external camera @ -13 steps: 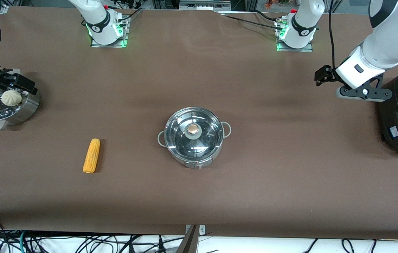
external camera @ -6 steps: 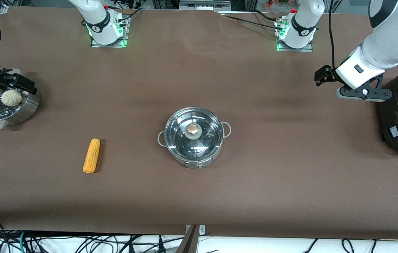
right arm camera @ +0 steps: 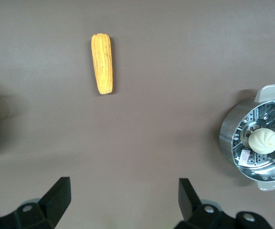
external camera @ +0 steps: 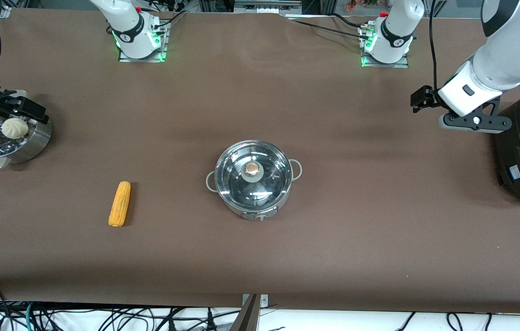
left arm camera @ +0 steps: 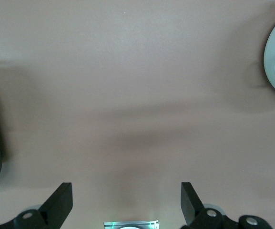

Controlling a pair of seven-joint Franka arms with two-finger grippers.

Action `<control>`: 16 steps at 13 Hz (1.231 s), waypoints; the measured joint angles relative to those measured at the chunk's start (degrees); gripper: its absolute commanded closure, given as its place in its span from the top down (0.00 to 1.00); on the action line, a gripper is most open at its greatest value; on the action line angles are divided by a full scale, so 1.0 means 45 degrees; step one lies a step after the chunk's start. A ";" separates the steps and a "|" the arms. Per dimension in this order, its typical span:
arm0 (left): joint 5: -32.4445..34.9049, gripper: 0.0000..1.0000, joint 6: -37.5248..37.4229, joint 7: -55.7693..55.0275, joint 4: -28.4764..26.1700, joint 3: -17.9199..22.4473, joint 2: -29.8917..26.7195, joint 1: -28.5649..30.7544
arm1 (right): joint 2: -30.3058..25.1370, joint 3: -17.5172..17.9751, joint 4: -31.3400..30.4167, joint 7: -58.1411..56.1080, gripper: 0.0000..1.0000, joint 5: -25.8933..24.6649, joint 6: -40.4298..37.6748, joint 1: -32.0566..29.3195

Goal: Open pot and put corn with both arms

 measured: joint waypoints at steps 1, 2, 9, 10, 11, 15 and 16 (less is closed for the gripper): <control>0.0000 1.00 0.0004 0.0000 0.0000 0.0000 0.0004 -0.0002 | 0.0015 0.0000 0.0000 0.0000 1.00 0.0000 0.0000 0.0000; 0.0000 1.00 0.0009 0.0000 0.0000 -0.0009 0.0011 -0.0009 | 0.0023 0.0000 0.0000 0.0000 1.00 0.0000 0.0000 -0.0001; 0.0000 1.00 0.0020 0.0000 0.0000 -0.0112 0.0035 -0.0045 | 0.0027 0.0000 0.0000 0.0000 1.00 0.0001 0.0006 -0.0003; 0.0000 1.00 0.0040 0.0000 0.0009 -0.0112 0.0037 -0.0047 | 0.0027 0.0000 0.0000 0.0000 1.00 0.0001 0.0007 -0.0003; -0.0005 1.00 0.0090 0.0000 0.0053 -0.0121 0.0059 -0.0053 | 0.0027 0.0000 0.0000 0.0000 1.00 0.0001 0.0007 -0.0004; -0.1994 1.00 0.0991 0.0000 0.1125 -0.0238 0.1289 -0.0569 | 0.0029 -0.0002 0.0005 0.0001 1.00 0.0001 0.0008 -0.0009; -0.2360 1.00 0.1650 -0.0002 0.1553 -0.0279 0.1946 -0.0883 | 0.0055 -0.0014 0.0002 0.0011 1.00 0.0004 -0.0001 -0.0011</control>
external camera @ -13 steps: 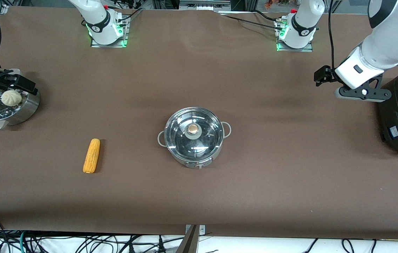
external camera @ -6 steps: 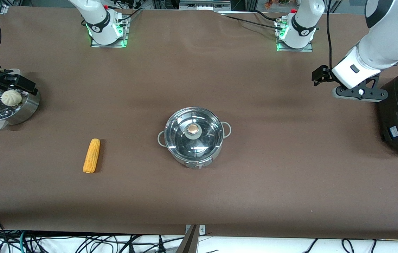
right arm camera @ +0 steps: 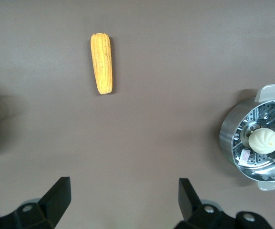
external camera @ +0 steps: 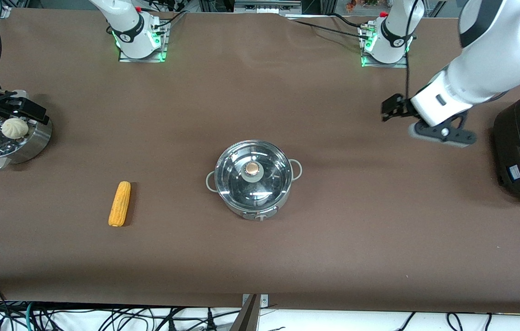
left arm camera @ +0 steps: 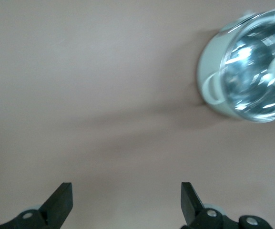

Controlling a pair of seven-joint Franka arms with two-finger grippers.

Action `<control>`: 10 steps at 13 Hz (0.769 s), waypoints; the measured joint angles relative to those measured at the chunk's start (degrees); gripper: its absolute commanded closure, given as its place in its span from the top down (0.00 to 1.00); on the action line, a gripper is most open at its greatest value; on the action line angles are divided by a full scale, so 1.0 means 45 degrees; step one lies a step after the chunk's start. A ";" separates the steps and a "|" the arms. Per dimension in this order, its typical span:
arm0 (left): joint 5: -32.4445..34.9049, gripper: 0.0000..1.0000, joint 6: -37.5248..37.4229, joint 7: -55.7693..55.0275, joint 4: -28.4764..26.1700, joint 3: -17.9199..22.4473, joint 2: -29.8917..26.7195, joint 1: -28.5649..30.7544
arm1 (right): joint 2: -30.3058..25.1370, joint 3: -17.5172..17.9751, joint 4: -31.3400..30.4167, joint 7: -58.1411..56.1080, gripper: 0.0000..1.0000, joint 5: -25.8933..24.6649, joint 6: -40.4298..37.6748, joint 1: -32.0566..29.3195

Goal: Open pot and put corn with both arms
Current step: 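Reach the left gripper to the pot lid knob while the right gripper reaches the corn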

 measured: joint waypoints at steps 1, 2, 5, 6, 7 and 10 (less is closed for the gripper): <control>-0.0152 1.00 0.0906 -0.0006 0.0377 -0.0034 0.0744 -0.0451 | 0.0155 -0.0007 -0.0020 -0.0007 1.00 0.0012 0.0000 -0.0002; -0.0173 1.00 0.2009 -0.0049 0.0642 -0.0059 0.1484 -0.1018 | 0.0512 -0.0012 -0.0037 -0.0151 1.00 0.0085 0.0052 -0.0008; -0.0184 1.00 0.5346 -0.1590 0.1301 -0.0125 0.3343 -0.2987 | 0.2602 0.0006 -0.0111 -0.0499 1.00 0.0997 0.1575 -0.0016; -0.0184 1.00 0.6278 -0.2402 0.1541 -0.0137 0.3824 -0.3565 | 0.3538 0.0029 -0.0139 -0.0566 1.00 0.1290 0.2532 -0.0012; -0.0184 1.00 0.7141 -0.3029 0.1795 -0.0132 0.4306 -0.4084 | 0.4501 0.0047 -0.0146 -0.0655 1.00 0.1401 0.3503 -0.0009; -0.0139 1.00 0.8762 -0.3607 0.2206 -0.0092 0.5615 -0.4978 | 0.6615 0.0061 -0.0085 -0.0798 1.00 0.1428 0.5526 -0.0006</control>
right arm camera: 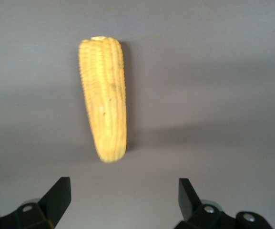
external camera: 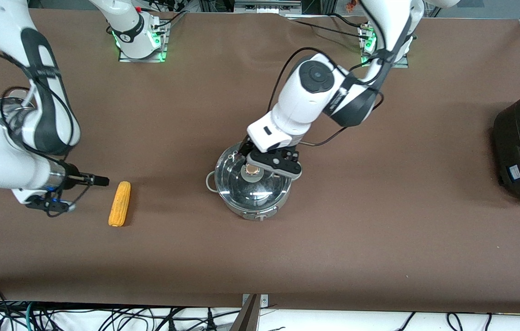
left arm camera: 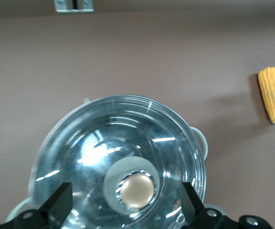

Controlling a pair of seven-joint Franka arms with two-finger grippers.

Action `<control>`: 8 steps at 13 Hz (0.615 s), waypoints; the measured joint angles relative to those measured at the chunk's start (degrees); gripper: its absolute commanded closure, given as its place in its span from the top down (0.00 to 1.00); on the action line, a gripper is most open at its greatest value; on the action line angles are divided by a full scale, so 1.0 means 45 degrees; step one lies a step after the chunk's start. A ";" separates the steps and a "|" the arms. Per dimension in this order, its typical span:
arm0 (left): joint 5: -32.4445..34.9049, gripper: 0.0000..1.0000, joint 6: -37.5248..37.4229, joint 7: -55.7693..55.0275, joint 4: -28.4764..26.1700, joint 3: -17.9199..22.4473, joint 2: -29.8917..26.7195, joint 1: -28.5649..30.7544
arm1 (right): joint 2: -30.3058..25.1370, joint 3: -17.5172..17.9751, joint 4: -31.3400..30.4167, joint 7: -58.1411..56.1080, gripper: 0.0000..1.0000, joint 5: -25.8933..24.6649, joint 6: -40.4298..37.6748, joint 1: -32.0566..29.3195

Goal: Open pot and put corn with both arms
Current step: 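Reach the left gripper to the pot lid knob while the right gripper reaches the corn, then grasp the lid knob with the left gripper while the right gripper grasps the corn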

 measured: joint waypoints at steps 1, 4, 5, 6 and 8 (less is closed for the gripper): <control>0.0216 1.00 0.0210 0.0006 0.0035 0.0030 0.0357 -0.0160 | 0.0321 0.0007 0.0029 -0.0008 1.00 0.0000 0.0314 0.0003; 0.1384 1.00 0.0424 -0.0323 0.0175 0.0046 0.0987 -0.0395 | 0.0732 0.0035 0.0043 -0.0023 1.00 0.0000 0.1042 0.0049; 0.1561 0.94 0.0573 -0.0376 0.0196 0.0046 0.1067 -0.0480 | 0.0835 0.0040 0.0044 -0.0024 1.00 0.0000 0.1308 0.0098; 0.1775 0.75 0.0701 -0.0418 0.0198 0.0045 0.1140 -0.0557 | 0.0971 0.0054 0.0045 -0.0024 1.00 0.0000 0.1634 0.0140; 0.2034 0.44 0.0776 -0.0441 0.0202 0.0050 0.1276 -0.0609 | 0.1280 0.0078 0.0044 -0.0024 1.00 0.0000 0.2367 0.0267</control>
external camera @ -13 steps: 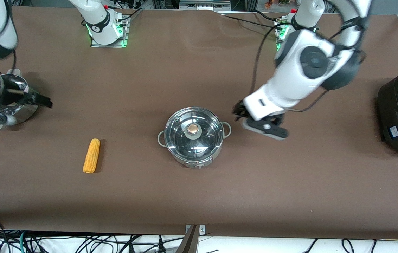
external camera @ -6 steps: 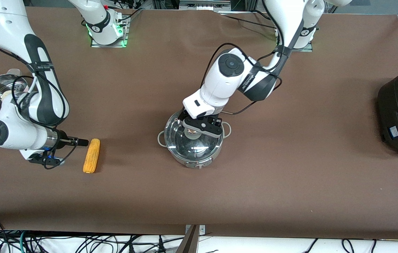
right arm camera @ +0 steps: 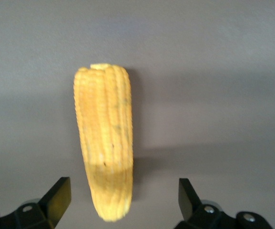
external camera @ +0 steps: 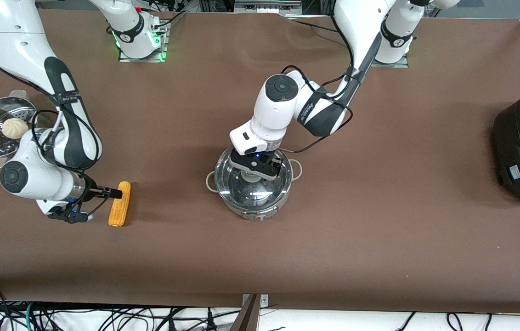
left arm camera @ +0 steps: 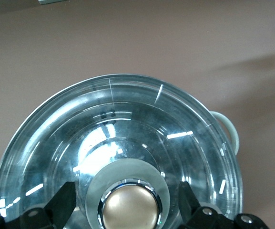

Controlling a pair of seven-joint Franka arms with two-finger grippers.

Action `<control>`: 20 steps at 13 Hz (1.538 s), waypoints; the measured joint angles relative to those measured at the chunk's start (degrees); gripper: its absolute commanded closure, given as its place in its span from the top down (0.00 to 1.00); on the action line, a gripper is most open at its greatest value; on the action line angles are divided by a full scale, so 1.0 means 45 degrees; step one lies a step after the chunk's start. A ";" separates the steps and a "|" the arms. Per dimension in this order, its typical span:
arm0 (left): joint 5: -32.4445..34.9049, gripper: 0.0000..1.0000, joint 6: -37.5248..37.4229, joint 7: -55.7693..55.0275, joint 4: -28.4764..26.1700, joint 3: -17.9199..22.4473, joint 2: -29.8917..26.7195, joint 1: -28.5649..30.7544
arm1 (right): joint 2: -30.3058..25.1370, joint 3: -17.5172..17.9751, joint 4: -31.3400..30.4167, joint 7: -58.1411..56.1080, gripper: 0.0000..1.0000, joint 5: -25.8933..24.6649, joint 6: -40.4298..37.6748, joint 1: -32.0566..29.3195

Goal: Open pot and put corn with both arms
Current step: 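Grasp the lid knob with the left gripper while the right gripper grasps the corn, then lift the lid off with the left gripper while the right gripper lifts the corn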

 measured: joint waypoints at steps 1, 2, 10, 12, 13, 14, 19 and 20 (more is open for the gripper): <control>0.0046 0.31 0.0017 -0.0001 0.0017 0.0030 0.0020 0.0001 | 0.0164 0.0007 0.0001 0.0000 1.00 0.0000 0.0351 0.0061; 0.0059 0.24 0.0017 -0.0002 0.0073 0.0065 0.0015 0.0001 | 0.0319 0.0007 0.0002 0.0000 1.00 0.0000 0.0665 0.0097; 0.0075 0.15 -0.2070 -0.0164 0.0612 0.0188 -0.0656 -0.0046 | 0.0854 0.0017 0.0218 -0.0090 0.02 0.0000 0.1488 0.0344; 0.0076 0.13 -0.3301 -0.0167 0.0685 0.0306 -0.1390 0.0061 | 0.0313 0.0017 0.0596 -0.0090 0.02 0.0000 0.0002 0.0396; 0.0080 0.13 -0.3928 -0.0167 0.0691 0.0426 -0.1696 0.0174 | -0.0184 0.0034 0.0781 -0.0090 0.03 0.0008 -0.1017 0.0397; 0.0139 0.04 -0.4511 -0.0143 0.0689 0.0606 -0.1948 0.0331 | -0.0823 0.0135 0.0930 -0.0089 0.03 0.0043 -0.2054 0.0394; 0.1670 0.02 -0.6097 0.1899 -0.1667 0.0964 -0.3330 0.1914 | -0.3701 0.3314 0.1698 0.4197 0.03 0.0206 -0.4656 0.0533; 0.1687 0.03 -0.5977 0.2654 -0.2441 0.0979 -0.3543 0.2257 | -0.3710 0.4013 0.1944 0.5312 0.03 0.0105 -0.4631 0.0896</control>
